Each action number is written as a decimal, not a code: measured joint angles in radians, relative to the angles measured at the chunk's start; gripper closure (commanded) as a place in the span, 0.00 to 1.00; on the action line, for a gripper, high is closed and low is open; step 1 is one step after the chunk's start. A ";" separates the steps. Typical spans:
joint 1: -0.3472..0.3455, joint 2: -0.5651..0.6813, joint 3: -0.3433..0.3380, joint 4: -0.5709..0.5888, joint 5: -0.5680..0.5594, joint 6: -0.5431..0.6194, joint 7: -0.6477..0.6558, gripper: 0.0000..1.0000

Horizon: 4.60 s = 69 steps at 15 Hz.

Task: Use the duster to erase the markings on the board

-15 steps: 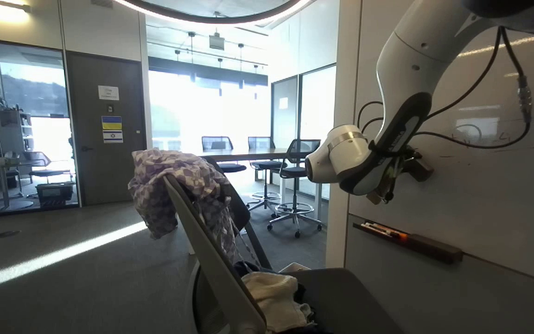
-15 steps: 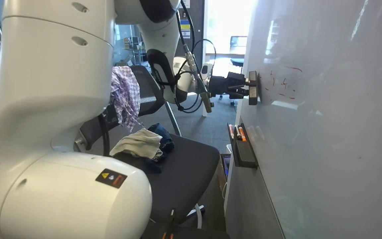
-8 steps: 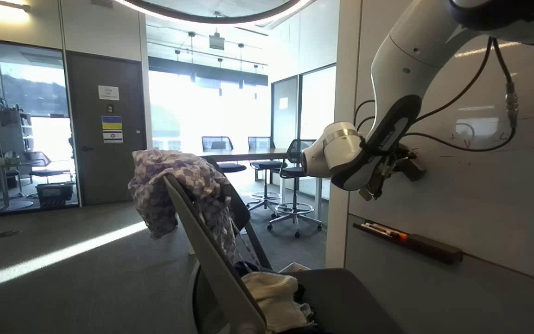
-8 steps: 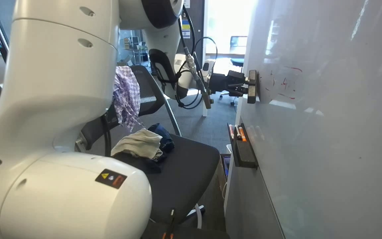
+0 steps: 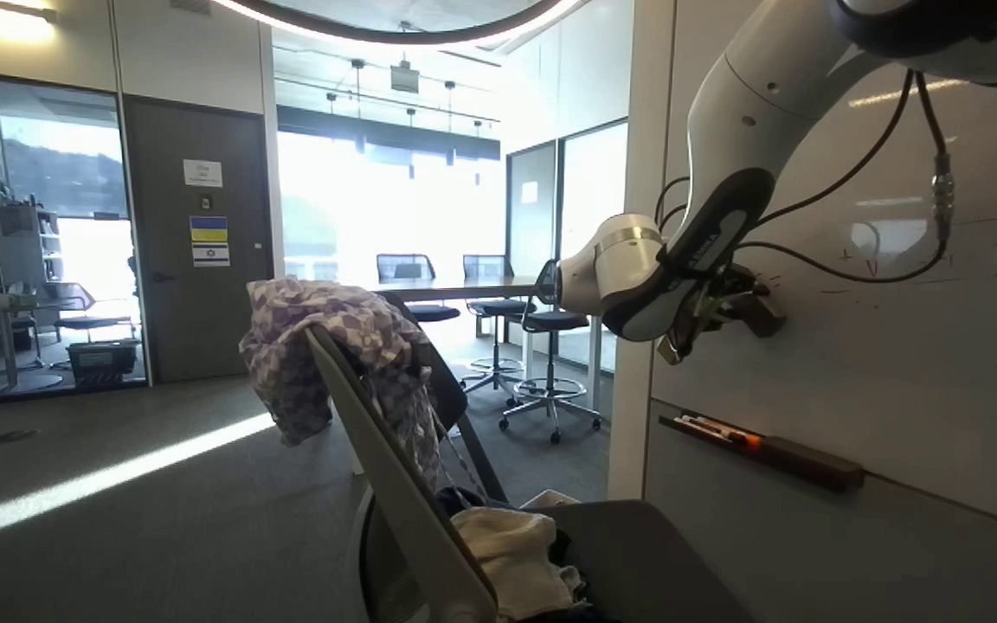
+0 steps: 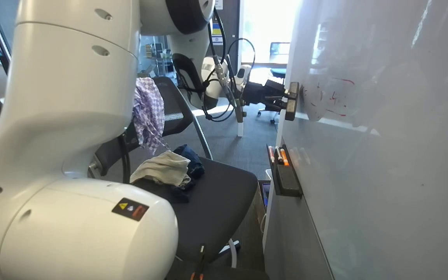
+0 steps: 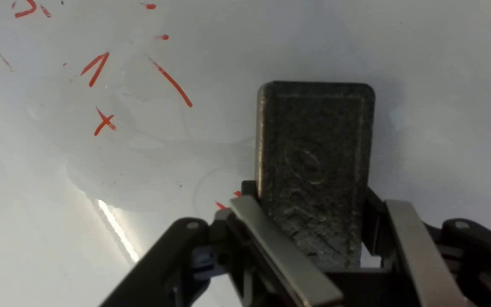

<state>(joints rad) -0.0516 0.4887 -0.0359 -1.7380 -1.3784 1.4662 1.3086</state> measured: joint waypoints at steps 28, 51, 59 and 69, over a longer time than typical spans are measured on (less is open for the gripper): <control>-0.071 -0.103 0.012 -0.267 0.190 0.564 -0.344 0.69; 0.035 -0.419 0.010 -0.744 0.804 1.092 -1.564 0.69; 0.021 -0.189 0.039 -0.640 0.971 1.158 -1.824 0.11; -0.083 -0.259 0.101 -0.616 1.221 0.971 -2.098 0.00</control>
<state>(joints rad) -0.1341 0.2302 0.0648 -2.3535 -0.1577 2.4374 -0.7894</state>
